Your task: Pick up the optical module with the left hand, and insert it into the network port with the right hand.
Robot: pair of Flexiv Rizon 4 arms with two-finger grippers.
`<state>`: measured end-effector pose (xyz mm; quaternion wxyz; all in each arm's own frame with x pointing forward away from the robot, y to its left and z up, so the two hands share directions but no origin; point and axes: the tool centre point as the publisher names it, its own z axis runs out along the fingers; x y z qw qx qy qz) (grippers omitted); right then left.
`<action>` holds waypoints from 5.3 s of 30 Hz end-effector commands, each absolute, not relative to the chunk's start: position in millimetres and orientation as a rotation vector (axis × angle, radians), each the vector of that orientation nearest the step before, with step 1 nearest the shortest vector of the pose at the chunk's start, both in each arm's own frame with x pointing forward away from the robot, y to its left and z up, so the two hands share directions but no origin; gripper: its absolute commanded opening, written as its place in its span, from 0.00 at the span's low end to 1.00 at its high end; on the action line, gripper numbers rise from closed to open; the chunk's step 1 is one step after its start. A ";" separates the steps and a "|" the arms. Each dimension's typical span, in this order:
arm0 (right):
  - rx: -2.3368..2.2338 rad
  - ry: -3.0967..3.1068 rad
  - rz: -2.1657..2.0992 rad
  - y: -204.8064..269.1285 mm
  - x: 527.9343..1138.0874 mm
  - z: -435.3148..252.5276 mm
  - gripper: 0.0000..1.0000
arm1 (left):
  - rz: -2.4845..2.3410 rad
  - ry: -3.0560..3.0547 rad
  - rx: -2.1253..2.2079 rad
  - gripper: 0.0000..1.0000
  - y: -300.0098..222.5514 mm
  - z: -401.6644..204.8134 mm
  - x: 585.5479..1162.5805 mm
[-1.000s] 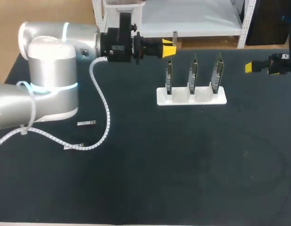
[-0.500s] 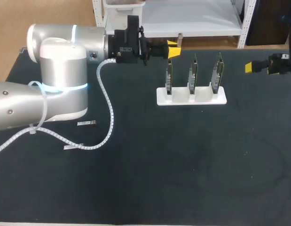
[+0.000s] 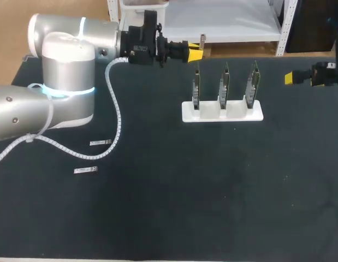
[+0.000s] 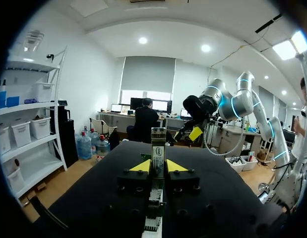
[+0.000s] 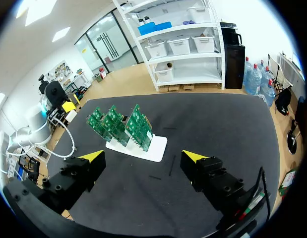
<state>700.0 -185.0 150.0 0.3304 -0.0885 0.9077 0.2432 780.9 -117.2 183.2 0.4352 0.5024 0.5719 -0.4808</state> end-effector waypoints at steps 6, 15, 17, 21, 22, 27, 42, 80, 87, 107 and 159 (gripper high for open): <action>-0.231 2.374 0.636 -185.0 700.0 150.0 1.00 | -1.283 1.432 1.258 0.00 -112.5 181.3 793.5; -0.231 2.374 0.636 -185.0 700.0 150.0 1.00 | -1.301 1.417 1.223 0.00 -101.5 178.4 780.2; -0.231 2.374 0.636 -185.0 700.0 150.0 1.00 | -1.311 1.426 1.204 0.00 -100.0 177.3 780.4; -0.231 2.374 0.636 -185.0 700.0 150.0 1.00 | -1.279 1.436 1.162 0.00 -98.2 173.3 778.6; -0.231 2.374 0.636 -185.0 700.0 150.0 1.00 | -1.256 1.444 1.134 0.00 -98.5 172.2 778.7; -0.231 2.374 0.636 -185.0 700.0 150.0 1.00 | -1.260 1.463 1.102 0.00 -100.5 169.4 779.6; -0.231 2.374 0.636 -185.0 700.0 150.0 1.00 | -1.256 1.447 1.157 0.00 -109.6 162.4 767.2; -0.231 2.374 0.636 -185.0 700.0 150.0 1.00 | -1.239 1.474 1.180 0.00 -119.6 153.3 776.8; -0.231 2.374 0.636 -185.0 700.0 150.0 1.00 | -1.241 1.486 1.185 0.00 -118.1 150.5 782.1; -0.240 2.358 0.640 -186.6 700.6 151.1 1.00 | -1.235 1.488 1.202 0.00 -113.8 148.4 785.7; -1.655 1.644 1.128 -73.0 779.5 194.2 1.00 | -1.235 1.488 1.202 0.00 -113.8 148.4 785.7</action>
